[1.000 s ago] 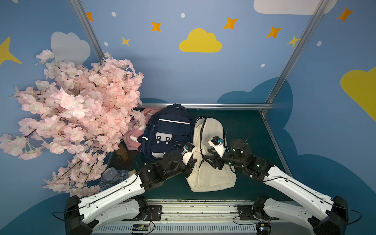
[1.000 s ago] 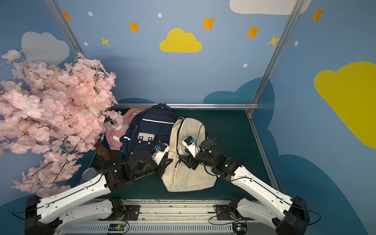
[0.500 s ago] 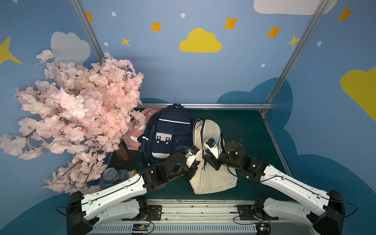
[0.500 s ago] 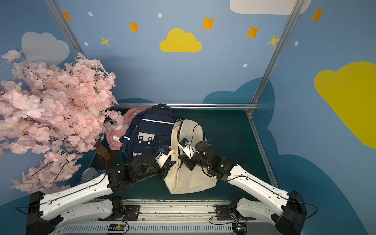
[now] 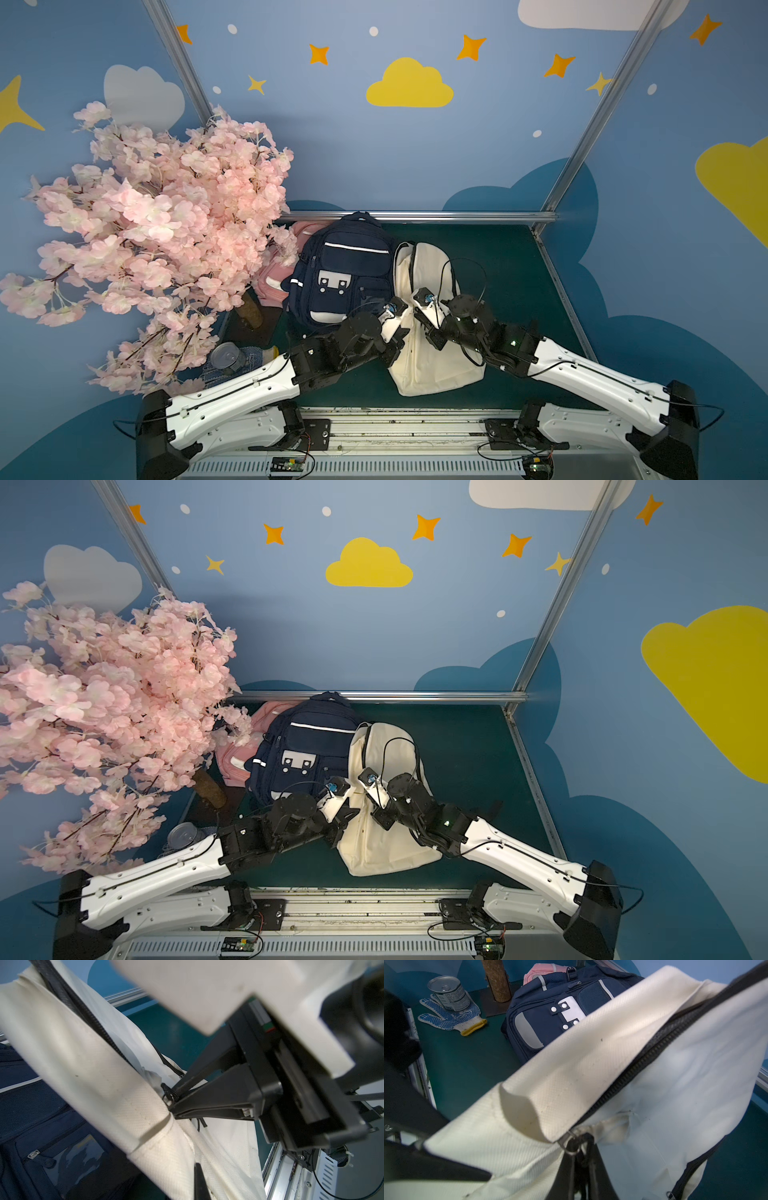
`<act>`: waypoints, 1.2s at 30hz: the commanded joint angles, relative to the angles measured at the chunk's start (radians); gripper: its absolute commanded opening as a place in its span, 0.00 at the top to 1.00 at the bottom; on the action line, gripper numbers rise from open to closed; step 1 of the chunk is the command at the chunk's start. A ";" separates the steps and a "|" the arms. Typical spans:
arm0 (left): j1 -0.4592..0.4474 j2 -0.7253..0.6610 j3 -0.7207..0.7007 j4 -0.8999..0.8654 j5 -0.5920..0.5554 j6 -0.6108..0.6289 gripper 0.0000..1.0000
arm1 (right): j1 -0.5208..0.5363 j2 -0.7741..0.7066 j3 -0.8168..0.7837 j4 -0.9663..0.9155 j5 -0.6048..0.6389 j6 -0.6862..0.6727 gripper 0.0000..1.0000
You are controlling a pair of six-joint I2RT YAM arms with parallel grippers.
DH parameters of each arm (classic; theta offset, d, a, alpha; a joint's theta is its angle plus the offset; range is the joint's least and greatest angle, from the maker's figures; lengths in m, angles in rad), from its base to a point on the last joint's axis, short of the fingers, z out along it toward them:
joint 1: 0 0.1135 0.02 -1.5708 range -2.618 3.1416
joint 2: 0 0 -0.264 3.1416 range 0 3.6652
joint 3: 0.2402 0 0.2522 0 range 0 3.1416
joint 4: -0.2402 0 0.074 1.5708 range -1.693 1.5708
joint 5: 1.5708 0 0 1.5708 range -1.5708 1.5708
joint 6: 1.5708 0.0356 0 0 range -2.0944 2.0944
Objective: Zip up the backpack
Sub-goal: Zip the zipper on the backpack.
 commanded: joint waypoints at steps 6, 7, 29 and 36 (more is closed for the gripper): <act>-0.018 0.004 0.025 -0.007 0.023 -0.011 0.97 | -0.025 -0.038 0.035 -0.001 0.062 0.034 0.83; -0.018 0.004 0.026 -0.007 0.025 -0.010 0.97 | -0.027 -0.041 0.032 0.002 0.039 0.034 0.78; -0.018 -0.002 0.006 0.022 0.058 -0.014 0.97 | -0.026 -0.010 0.059 -0.016 0.054 0.034 0.87; -0.006 0.010 0.005 -0.009 0.031 -0.016 0.97 | -0.026 -0.029 0.068 -0.037 0.055 0.043 0.78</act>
